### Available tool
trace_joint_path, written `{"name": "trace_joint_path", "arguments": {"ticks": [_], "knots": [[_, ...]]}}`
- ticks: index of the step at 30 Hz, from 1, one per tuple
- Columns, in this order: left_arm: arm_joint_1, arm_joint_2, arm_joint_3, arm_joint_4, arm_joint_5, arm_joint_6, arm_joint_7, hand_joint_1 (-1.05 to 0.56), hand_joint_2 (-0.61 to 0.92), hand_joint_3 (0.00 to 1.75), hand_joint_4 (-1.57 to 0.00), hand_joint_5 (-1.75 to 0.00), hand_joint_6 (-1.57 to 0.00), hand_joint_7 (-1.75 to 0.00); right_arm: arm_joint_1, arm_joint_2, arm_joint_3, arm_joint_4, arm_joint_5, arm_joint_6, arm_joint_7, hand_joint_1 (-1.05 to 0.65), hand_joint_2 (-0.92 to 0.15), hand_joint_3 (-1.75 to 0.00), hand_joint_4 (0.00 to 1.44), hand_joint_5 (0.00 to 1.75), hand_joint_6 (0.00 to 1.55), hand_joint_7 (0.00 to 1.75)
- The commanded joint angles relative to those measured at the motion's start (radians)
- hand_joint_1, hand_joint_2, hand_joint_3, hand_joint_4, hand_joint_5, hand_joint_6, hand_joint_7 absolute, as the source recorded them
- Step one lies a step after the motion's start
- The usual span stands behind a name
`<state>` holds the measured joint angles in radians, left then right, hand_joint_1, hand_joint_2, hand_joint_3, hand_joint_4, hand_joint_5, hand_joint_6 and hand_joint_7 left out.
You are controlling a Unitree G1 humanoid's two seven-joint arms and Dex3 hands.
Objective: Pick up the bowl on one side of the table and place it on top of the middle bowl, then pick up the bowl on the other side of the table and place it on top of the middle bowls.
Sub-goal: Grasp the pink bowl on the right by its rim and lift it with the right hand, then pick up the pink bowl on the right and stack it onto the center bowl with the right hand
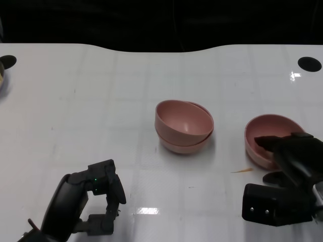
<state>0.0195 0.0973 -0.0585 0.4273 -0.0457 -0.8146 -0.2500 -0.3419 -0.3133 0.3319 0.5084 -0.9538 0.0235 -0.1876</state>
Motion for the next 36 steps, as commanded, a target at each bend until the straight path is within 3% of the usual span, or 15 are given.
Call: {"name": "trace_joint_path", "arguments": {"ticks": [1, 2, 4, 5, 6, 7, 8, 10, 11, 17, 19, 22, 23, 25, 36], "knots": [[-0.004, 0.009, 0.009, 0.015, 0.001, -0.017, -0.004, -0.01, 0.4, 1.44, -0.9, -1.75, -0.78, -1.65, -0.045, -0.031, 0.01, 0.073, 0.038, -0.041, -0.039, -0.27, -0.92, -0.04, 0.96, 0.16, 0.98, 0.07], [-0.005, 0.009, 0.009, 0.017, -0.003, -0.018, -0.006, -0.01, 0.4, 1.44, -0.9, -1.75, -0.78, -1.65, -0.053, -0.03, 0.008, 0.096, 0.053, -0.061, -0.061, -0.22, -0.92, -0.03, 1.07, 0.18, 1.08, 0.09], [-0.007, 0.009, 0.009, 0.02, -0.008, -0.019, -0.01, -0.01, 0.41, 1.43, -0.9, -1.75, -0.78, -1.64, -0.066, -0.027, 0.01, 0.129, 0.074, -0.083, -0.088, -0.12, -0.92, -0.1, 1.04, 0.81, 1.28, 0.1], [-0.008, 0.009, 0.01, 0.023, -0.003, -0.024, -0.006, -0.01, 0.41, 1.43, -0.9, -1.75, -0.78, -1.64, -0.073, -0.028, 0.016, 0.151, 0.074, -0.101, -0.125, -0.11, -0.92, -0.12, 1.0, 0.98, 1.31, 0.09], [-0.009, 0.009, 0.011, 0.026, 0.002, -0.029, -0.002, -0.01, 0.41, 1.43, -0.91, -1.75, -0.78, -1.64, -0.079, -0.029, 0.022, 0.166, 0.072, -0.114, -0.157, -0.11, -0.91, -0.12, 0.97, 1.42, 1.36, 0.14], [-0.01, 0.009, 0.013, 0.028, 0.008, -0.033, 0.003, -0.02, 0.41, 1.43, -0.91, -1.75, -0.78, -1.64, -0.083, -0.03, 0.026, 0.18, 0.072, -0.134, -0.193, -0.11, -0.91, -0.14, 0.96, 1.58, 1.3, 0.33], [-0.01, 0.01, 0.013, 0.028, 0.012, -0.034, 0.005, -0.02, 0.41, 1.42, -0.91, -1.75, -0.78, -1.63, -0.086, -0.031, 0.03, 0.188, 0.073, -0.151, -0.226, -0.11, -0.87, -0.19, 0.94, 1.68, 1.07, 0.88], [-0.009, 0.01, 0.013, 0.026, 0.009, -0.029, 0.002, -0.02, 0.41, 1.42, -0.91, -1.75, -0.78, -1.63, -0.084, -0.037, 0.035, 0.174, 0.071, -0.17, -0.274, -0.11, -0.81, -0.29, 0.9, 1.73, 0.81, 1.46], [-0.009, 0.01, 0.013, 0.024, 0.007, -0.026, 0.0, -0.03, 0.41, 1.42, -0.91, -1.75, -0.78, -1.63, -0.084, -0.039, 0.037, 0.168, 0.071, -0.174, -0.289, -0.1, -0.76, -0.34, 0.89, 1.74, 0.74, 1.59], [-0.013, 0.01, 0.015, 0.028, 0.016, -0.031, 0.004, -0.03, 0.42, 1.42, -0.91, -1.75, -0.78, -1.63, -0.09, -0.041, 0.033, 0.117, 0.064, -0.242, -0.459, -0.08, -0.52, -0.66, 0.93, 1.75, 0.73, 1.67], [-0.014, 0.009, 0.016, 0.03, 0.013, -0.031, 0.002, -0.02, 0.42, 1.42, -0.91, -1.75, -0.78, -1.62, -0.089, -0.042, 0.033, 0.099, 0.063, -0.246, -0.477, -0.08, -0.41, -0.95, 0.96, 1.75, 0.72, 1.73], [-0.016, 0.01, 0.016, 0.033, 0.01, -0.032, -0.002, -0.02, 0.42, 1.42, -0.91, -1.75, -0.78, -1.62, -0.088, -0.041, 0.029, 0.049, 0.069, -0.259, -0.481, -0.08, -0.38, -1.04, 0.96, 1.75, 0.72, 1.74], [-0.018, 0.01, 0.016, 0.034, 0.009, -0.033, -0.003, -0.02, 0.42, 1.42, -0.91, -1.75, -0.78, -1.62, -0.088, -0.039, 0.026, 0.017, 0.073, -0.267, -0.479, -0.09, -0.3, -1.22, 0.98, 1.75, 0.76, 1.69], [-0.022, 0.012, 0.017, 0.04, 0.012, -0.039, -0.003, -0.01, 0.41, 1.42, -0.9, -1.75, -0.78, -1.62, -0.088, -0.036, 0.022, -0.025, 0.08, -0.278, -0.474, -0.1, -0.24, -1.34, 0.99, 1.75, 0.8, 1.65], [-0.014, 0.011, 0.014, 0.034, 0.013, -0.028, -0.007, -0.02, 0.41, 1.42, -0.9, -1.75, -0.78, -1.63, -0.193, 0.041, 0.055, -0.076, 0.092, -0.308, -0.39, -0.12, -0.24, -1.37, 0.99, 1.75, 0.82, 1.63]]}}
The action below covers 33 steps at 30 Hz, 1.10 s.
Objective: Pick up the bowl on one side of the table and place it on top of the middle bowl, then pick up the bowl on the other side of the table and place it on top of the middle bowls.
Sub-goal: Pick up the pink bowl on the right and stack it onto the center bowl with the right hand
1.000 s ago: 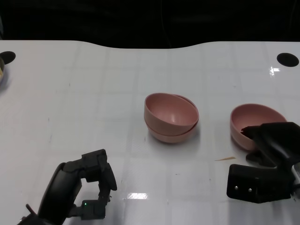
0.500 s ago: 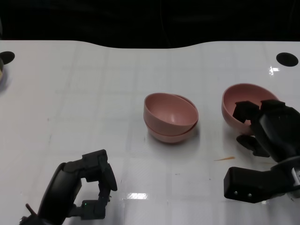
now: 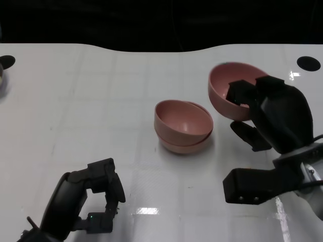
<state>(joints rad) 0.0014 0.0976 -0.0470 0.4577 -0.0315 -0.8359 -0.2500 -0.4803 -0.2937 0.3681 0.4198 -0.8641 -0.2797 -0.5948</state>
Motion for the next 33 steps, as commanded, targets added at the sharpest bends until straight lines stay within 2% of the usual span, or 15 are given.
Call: {"name": "trace_joint_path", "arguments": {"ticks": [1, 6, 9, 17, 19, 21, 23, 24, 25, 26, 28, 29, 30, 33], "knots": [[0.004, 0.011, 0.002, 0.004, -0.001, -0.008, -0.008, -0.01, 0.41, 1.42, -0.9, -1.75, -0.78, -1.63, -0.074, 0.032, 0.03, 0.027, -0.005, -0.011, 0.012, -0.13, -0.24, -1.36, 0.99, 1.75, 0.81, 1.65], [0.006, 0.011, -0.001, 0.001, -0.006, -0.005, -0.013, -0.02, 0.41, 1.42, -0.9, -1.75, -0.78, -1.63, -0.131, 0.074, 0.06, 0.087, -0.004, -0.024, 0.01, -0.11, -0.24, -1.28, 0.99, 1.75, 0.81, 1.65], [0.009, 0.01, -0.003, -0.005, -0.009, 0.004, -0.013, -0.03, 0.41, 1.42, -0.9, -1.75, -0.78, -1.63, -0.166, 0.109, 0.08, 0.138, 0.007, -0.025, 0.031, -0.14, -0.29, -1.18, 0.98, 1.75, 0.78, 1.66], [0.009, 0.011, -0.006, -0.005, 0.001, -0.001, -0.006, -0.05, 0.41, 1.44, -0.91, -1.75, -0.78, -1.64, -0.211, 0.152, 0.106, 0.241, 0.007, -0.055, 0.015, -0.12, -0.23, -1.2, 1.0, 1.75, 0.79, 1.66], [0.011, 0.009, -0.007, -0.007, 0.001, 0.001, -0.004, -0.04, 0.4, 1.44, -0.91, -1.75, -0.78, -1.64, -0.221, 0.163, 0.123, 0.268, 0.004, -0.047, 0.035, -0.14, -0.4, -0.87, 0.96, 1.75, 0.93, 1.22], [0.012, 0.008, -0.008, -0.01, 0.0, 0.003, -0.004, -0.04, 0.4, 1.43, -0.91, -1.75, -0.78, -1.64, -0.225, 0.166, 0.128, 0.281, 0.01, -0.048, 0.041, -0.13, -0.46, -0.8, 0.95, 1.75, 0.96, 1.12], [0.012, 0.008, -0.009, -0.01, 0.0, 0.003, -0.003, -0.05, 0.4, 1.43, -0.91, -1.75, -0.78, -1.64, -0.228, 0.167, 0.129, 0.286, 0.012, -0.049, 0.04, -0.13, -0.48, -0.79, 0.95, 1.75, 0.97, 1.09], [0.013, 0.007, -0.01, -0.012, 0.003, 0.003, -0.001, -0.05, 0.41, 1.43, -0.91, -1.75, -0.78, -1.64, -0.221, 0.166, 0.126, 0.282, 0.031, -0.048, 0.082, -0.13, -0.48, -0.79, 0.95, 1.75, 0.97, 1.09], [0.014, 0.007, -0.011, -0.013, 0.005, 0.003, 0.0, -0.05, 0.41, 1.43, -0.91, -1.75, -0.78, -1.64, -0.215, 0.164, 0.124, 0.277, 0.046, -0.046, 0.119, -0.16, -0.51, -0.72, 0.85, 1.52, 0.85, 0.9], [0.014, 0.007, -0.011, -0.013, 0.004, 0.002, -0.001, -0.05, 0.4, 1.43, -0.91, -1.75, -0.78, -1.64, -0.209, 0.162, 0.122, 0.27, 0.058, -0.042, 0.15, -0.19, -0.59, -0.56, 0.84, 1.22, 0.86, 0.57], [0.014, 0.006, -0.012, -0.012, 0.0, 0.0, -0.003, -0.04, 0.4, 1.44, -0.91, -1.75, -0.78, -1.64, -0.199, 0.16, 0.12, 0.258, 0.071, -0.031, 0.186, -0.22, -0.68, -0.41, 0.78, 0.95, 0.86, 0.26], [0.014, 0.006, -0.012, -0.011, -0.003, 0.0, -0.004, -0.04, 0.4, 1.44, -0.91, -1.75, -0.79, -1.63, -0.196, 0.159, 0.119, 0.251, 0.074, -0.023, 0.2, -0.24, -0.73, -0.33, 0.77, 0.75, 0.84, 0.14], [0.015, 0.006, -0.013, -0.011, -0.004, 0.0, -0.005, -0.04, 0.4, 1.44, -0.91, -1.75, -0.79, -1.63, -0.193, 0.158, 0.118, 0.245, 0.075, -0.017, 0.21, -0.25, -0.76, -0.28, 0.77, 0.64, 0.83, 0.09], [0.012, 0.005, -0.013, -0.006, -0.009, -0.006, -0.008, -0.04, 0.4, 1.44, -0.91, -1.75, -0.79, -1.62, -0.187, 0.149, 0.125, 0.226, 0.07, 0.004, 0.241, -0.32, -0.85, -0.12, 0.67, 0.36, 0.74, 0.01]]}}
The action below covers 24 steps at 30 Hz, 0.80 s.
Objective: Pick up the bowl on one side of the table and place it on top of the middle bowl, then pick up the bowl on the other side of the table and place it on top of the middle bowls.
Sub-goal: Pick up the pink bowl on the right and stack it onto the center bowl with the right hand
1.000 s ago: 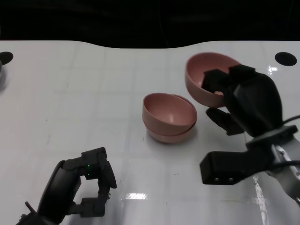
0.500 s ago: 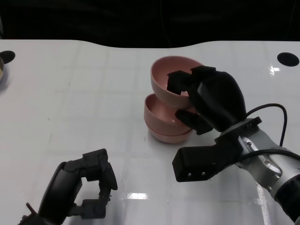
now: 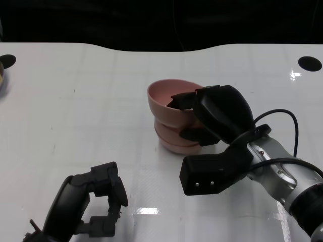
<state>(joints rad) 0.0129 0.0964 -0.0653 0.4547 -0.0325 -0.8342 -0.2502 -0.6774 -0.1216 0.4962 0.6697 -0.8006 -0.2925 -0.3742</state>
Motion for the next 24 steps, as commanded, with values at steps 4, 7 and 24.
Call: {"name": "trace_joint_path", "arguments": {"ticks": [4, 7, 24], "knots": [[0.001, 0.007, 0.005, -0.002, -0.008, -0.008, -0.008, -0.04, 0.39, 1.45, -0.91, -1.75, -0.79, -1.62, 0.015, -0.025, -0.003, -0.036, 0.007, 0.026, 0.032, -0.34, -0.89, -0.06, 0.66, 0.28, 0.71, 0.0], [0.001, 0.007, 0.005, -0.002, -0.008, -0.008, -0.008, -0.04, 0.39, 1.45, -0.91, -1.75, -0.79, -1.61, 0.016, -0.025, -0.002, -0.04, 0.007, 0.029, 0.034, -0.34, -0.89, -0.05, 0.66, 0.27, 0.71, 0.0], [0.003, 0.013, 0.007, -0.009, -0.001, -0.001, -0.005, -0.02, 0.39, 1.47, -0.91, -1.75, -0.8, -1.6, 0.071, -0.069, -0.002, -0.194, 0.009, 0.174, 0.28, -0.9, -0.92, -0.54, 0.1, 0.0, 0.13, 0.0]]}}
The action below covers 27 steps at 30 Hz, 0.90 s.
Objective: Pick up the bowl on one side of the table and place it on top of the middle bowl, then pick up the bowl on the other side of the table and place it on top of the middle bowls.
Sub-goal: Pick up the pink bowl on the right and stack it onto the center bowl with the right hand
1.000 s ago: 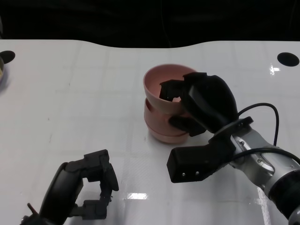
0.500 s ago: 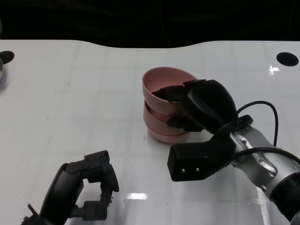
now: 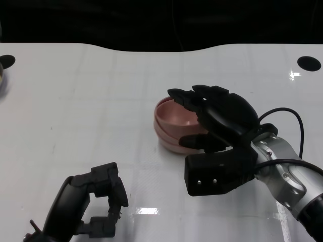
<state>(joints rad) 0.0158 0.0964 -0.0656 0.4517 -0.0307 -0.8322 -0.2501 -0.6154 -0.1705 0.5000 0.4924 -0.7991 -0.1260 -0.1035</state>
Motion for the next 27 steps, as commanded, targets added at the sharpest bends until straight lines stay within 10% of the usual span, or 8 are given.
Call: {"name": "trace_joint_path", "arguments": {"ticks": [1, 27], "knots": [[0.0, 0.013, 0.008, -0.006, -0.003, -0.003, -0.006, -0.02, 0.39, 1.47, -0.91, -1.75, -0.8, -1.6, 0.009, -0.021, -0.006, -0.018, 0.007, 0.008, 0.01, -0.9, -0.92, -0.54, 0.1, 0.0, 0.13, 0.0], [-0.001, 0.014, 0.009, -0.002, 0.003, -0.012, -0.002, 0.0, 0.38, 1.47, -0.91, -1.75, -0.8, -1.61, 0.167, -0.097, -0.079, -0.286, 0.023, -0.009, -0.021, -0.84, -0.92, -0.44, 0.12, 0.03, 0.11, 0.02]]}}
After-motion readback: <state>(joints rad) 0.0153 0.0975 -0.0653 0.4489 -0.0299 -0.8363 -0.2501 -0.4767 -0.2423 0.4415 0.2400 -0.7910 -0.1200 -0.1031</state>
